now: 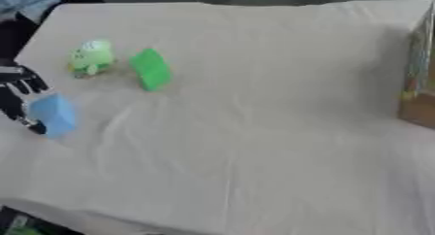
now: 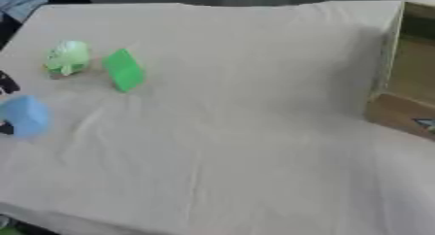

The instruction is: Pick up the objects with one hand, pass them to the other hand, and then place them into the box on the other side of the table.

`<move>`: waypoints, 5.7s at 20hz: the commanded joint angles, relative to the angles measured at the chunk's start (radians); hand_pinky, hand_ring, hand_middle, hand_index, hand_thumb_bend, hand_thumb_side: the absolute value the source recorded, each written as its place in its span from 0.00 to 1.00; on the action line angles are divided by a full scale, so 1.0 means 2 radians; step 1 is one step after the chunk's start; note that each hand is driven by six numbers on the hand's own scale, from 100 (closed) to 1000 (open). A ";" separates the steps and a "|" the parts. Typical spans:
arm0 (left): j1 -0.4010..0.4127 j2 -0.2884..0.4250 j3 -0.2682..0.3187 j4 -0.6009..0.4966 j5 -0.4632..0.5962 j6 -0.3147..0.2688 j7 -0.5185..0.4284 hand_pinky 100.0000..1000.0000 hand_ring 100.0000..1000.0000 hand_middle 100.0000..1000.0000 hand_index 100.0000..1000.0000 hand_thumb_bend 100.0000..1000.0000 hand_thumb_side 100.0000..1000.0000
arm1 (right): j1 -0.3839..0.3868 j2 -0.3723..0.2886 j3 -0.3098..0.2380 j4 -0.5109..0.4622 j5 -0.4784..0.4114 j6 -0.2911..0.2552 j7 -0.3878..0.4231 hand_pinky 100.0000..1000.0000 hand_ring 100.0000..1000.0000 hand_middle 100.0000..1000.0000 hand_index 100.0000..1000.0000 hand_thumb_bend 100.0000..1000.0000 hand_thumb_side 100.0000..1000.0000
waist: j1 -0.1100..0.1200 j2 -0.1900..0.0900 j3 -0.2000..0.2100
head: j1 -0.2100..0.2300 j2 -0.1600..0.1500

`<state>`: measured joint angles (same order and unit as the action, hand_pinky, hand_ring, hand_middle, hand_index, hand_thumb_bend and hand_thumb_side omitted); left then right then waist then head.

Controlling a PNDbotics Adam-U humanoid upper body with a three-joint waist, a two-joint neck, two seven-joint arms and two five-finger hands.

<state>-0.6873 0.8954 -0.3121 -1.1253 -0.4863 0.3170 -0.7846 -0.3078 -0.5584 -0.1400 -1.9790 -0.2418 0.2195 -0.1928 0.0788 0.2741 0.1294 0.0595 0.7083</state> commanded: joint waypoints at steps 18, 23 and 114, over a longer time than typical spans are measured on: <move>-0.012 -0.011 -0.001 0.027 -0.033 -0.010 0.017 0.81 0.85 0.76 0.74 0.63 0.00 | -0.007 -0.007 0.000 -0.011 0.000 0.001 0.006 0.99 0.98 0.86 1.00 0.00 0.42 | -0.002 -0.011 -0.001 | 0.007 -0.004; -0.011 -0.013 -0.002 0.028 -0.037 -0.010 0.015 0.79 0.84 0.74 0.68 0.59 0.00 | -0.007 -0.007 0.000 -0.011 0.000 0.001 0.007 0.99 0.98 0.86 1.00 0.00 0.42 | -0.002 -0.011 -0.002 | 0.009 -0.003; 0.030 -0.310 -0.012 -0.312 -0.023 -0.088 0.298 0.56 0.54 0.45 0.42 0.00 0.00 | -0.323 0.060 0.299 0.071 0.395 -0.023 0.456 0.90 0.91 0.83 0.88 0.39 0.27 | -0.047 -0.037 -0.013 | -0.046 0.002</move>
<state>-0.6160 0.2631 -0.3475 -1.7252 -0.5449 0.1463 -0.1884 -0.9401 -0.4345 0.4638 -1.8341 0.5357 0.1843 0.7212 -0.0181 0.2211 0.1032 -0.0293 0.7102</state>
